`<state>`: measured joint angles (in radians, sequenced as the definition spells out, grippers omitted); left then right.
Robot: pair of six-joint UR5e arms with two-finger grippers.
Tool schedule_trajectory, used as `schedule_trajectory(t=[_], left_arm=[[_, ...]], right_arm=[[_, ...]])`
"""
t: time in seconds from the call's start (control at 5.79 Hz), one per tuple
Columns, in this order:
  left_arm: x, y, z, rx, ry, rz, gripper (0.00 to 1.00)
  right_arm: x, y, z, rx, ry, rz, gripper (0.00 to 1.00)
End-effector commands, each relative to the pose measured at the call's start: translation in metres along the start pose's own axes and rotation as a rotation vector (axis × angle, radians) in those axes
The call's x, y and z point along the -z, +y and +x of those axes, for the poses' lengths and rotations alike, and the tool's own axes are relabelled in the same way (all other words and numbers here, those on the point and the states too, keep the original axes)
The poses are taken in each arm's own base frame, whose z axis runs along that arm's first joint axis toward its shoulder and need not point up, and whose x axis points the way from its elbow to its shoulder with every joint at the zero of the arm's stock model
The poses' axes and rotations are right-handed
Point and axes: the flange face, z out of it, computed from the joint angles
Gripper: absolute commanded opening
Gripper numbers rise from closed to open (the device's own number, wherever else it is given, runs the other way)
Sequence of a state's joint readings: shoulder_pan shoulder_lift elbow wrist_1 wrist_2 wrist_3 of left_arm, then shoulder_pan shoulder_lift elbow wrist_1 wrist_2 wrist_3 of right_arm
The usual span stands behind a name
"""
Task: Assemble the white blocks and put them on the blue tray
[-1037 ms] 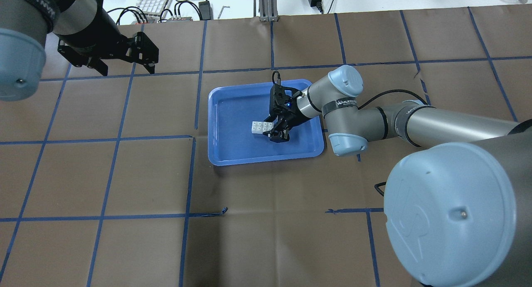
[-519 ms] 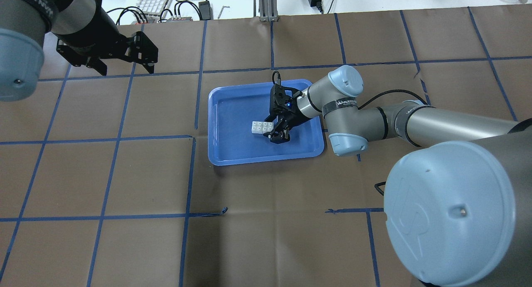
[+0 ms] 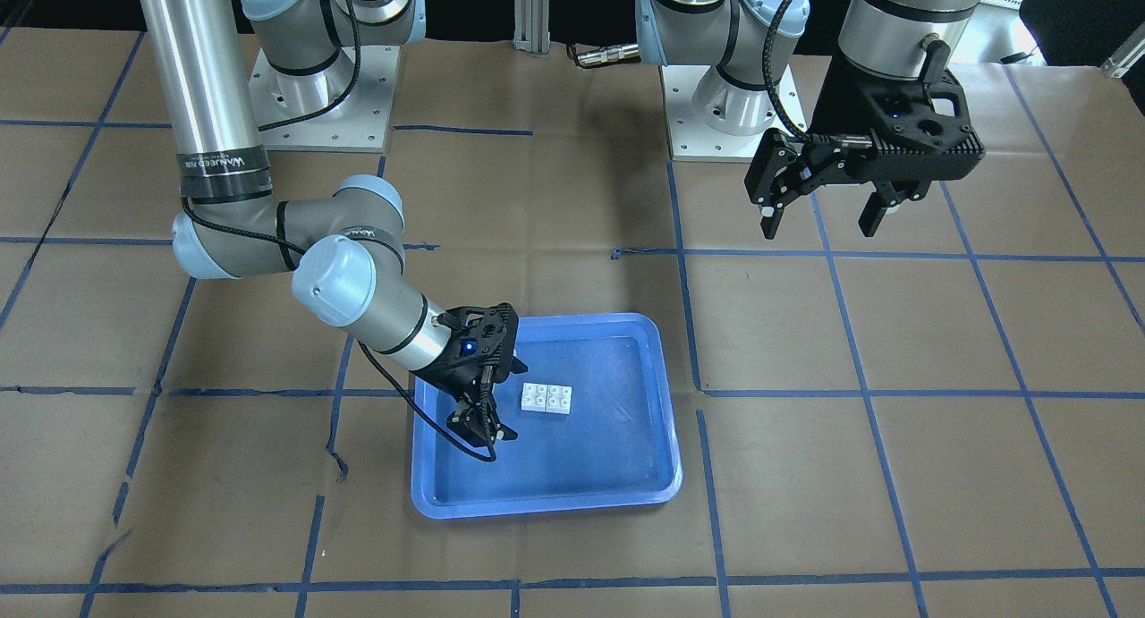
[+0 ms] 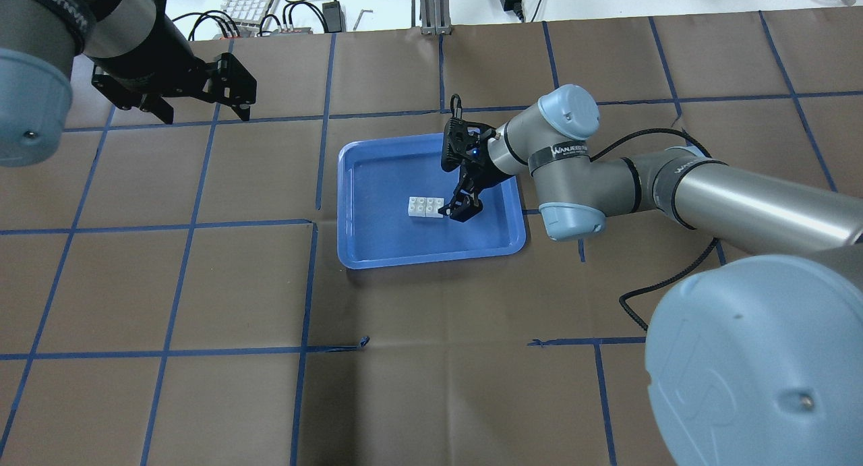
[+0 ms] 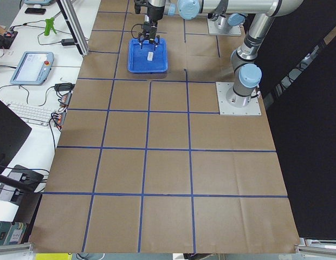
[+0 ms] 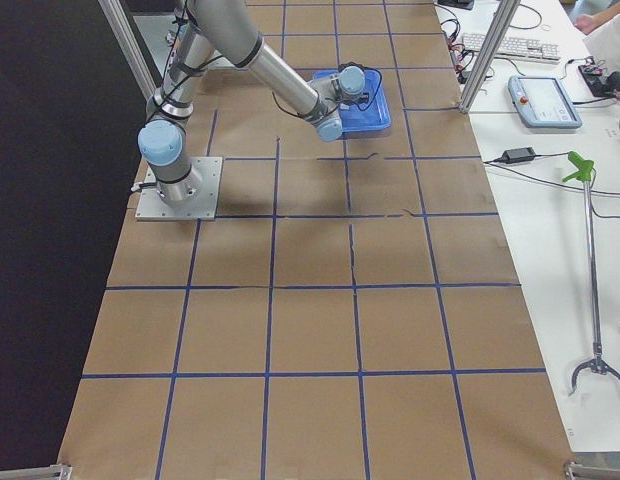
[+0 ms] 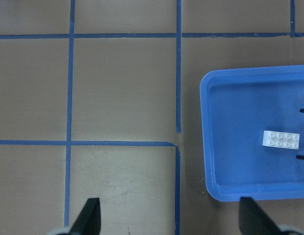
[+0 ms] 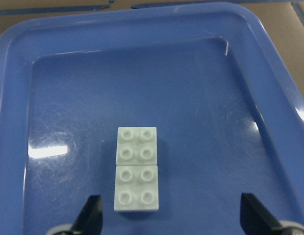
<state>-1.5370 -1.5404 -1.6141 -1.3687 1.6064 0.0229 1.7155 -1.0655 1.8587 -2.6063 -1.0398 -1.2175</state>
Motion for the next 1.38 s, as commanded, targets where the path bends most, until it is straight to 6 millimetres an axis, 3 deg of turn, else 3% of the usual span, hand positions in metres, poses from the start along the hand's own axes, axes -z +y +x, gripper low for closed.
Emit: schedule_trajectory(t=[0.0,0.35,0.86,1.21], left_arm=[[0.000,0.000,0.000,0.000,0.000,0.000,0.99],[0.000,0.000,0.000,0.000,0.000,0.000,0.99],[-0.001,0.001,0.001,-0.002,-0.001,-0.003,0.99],[0.000,0.001,0.000,0.000,-0.001,-0.002,0.99]], right_arm=[[0.059,-0.013,0.000,-0.223,0.096,-0.144,1.00],[0.088,-0.011,-0.008,-0.588,0.176,-0.272,1.00],[0.185,-0.023,-0.043,-0.978,0.341,-0.503,1.00],[0.254,-0.033,-0.024,-1.232,0.334,-0.579,1.00]])
